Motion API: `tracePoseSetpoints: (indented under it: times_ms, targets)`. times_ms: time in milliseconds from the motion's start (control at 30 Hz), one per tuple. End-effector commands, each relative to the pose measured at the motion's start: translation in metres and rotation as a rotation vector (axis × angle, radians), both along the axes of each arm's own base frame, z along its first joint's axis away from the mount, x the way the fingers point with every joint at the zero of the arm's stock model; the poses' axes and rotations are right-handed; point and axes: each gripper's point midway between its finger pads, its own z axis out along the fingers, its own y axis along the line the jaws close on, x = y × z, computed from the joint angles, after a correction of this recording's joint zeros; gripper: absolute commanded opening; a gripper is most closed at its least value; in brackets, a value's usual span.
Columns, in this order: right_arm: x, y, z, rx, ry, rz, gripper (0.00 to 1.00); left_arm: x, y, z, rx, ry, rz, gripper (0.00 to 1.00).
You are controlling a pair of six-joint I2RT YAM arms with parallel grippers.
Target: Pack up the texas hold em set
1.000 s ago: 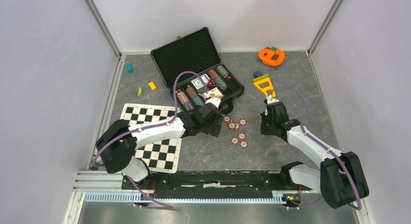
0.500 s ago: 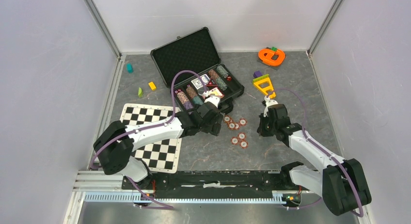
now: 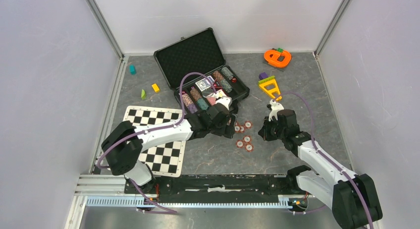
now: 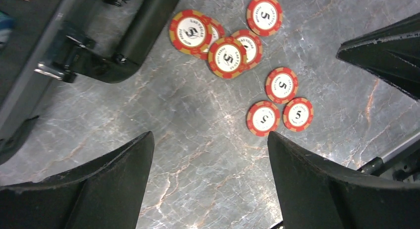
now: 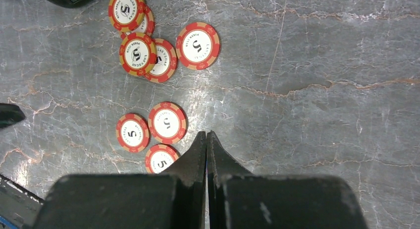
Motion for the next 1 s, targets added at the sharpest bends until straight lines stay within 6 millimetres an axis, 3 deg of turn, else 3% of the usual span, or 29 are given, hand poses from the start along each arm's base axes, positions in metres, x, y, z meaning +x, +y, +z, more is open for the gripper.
tracePoseSetpoints:
  times_ms: [0,200,300,333,467,600,733,967]
  targets:
    - [0.005,0.005,0.01,0.01,-0.053,0.038,0.0,0.002,-0.024,0.009,-0.074,-0.003,0.03,0.9]
    - [0.004,0.005,0.011,0.012,-0.063,0.041,0.05,0.001,-0.025,0.004,-0.049,0.004,0.022,0.9]
    - [0.006,0.003,0.014,0.007,-0.079,0.031,0.12,-0.001,-0.025,0.003,-0.034,0.009,0.014,0.9]
    - [0.007,0.003,0.015,0.008,-0.085,0.031,0.18,-0.002,-0.025,0.002,-0.03,0.012,0.012,0.9]
    - [0.009,0.002,0.023,0.007,-0.108,0.023,0.62,-0.006,-0.02,-0.001,-0.009,0.006,0.012,0.9]
    - [0.01,-0.011,0.026,-0.04,-0.103,-0.039,0.96,-0.008,-0.008,-0.001,0.045,-0.011,0.013,0.91]
    - [0.008,-0.023,0.023,-0.087,-0.072,-0.095,0.98,-0.014,0.003,0.0,0.06,-0.02,0.003,0.93]
    - [0.003,-0.018,0.026,-0.06,-0.079,-0.062,0.98,-0.028,0.012,-0.01,0.061,0.006,-0.04,0.95]
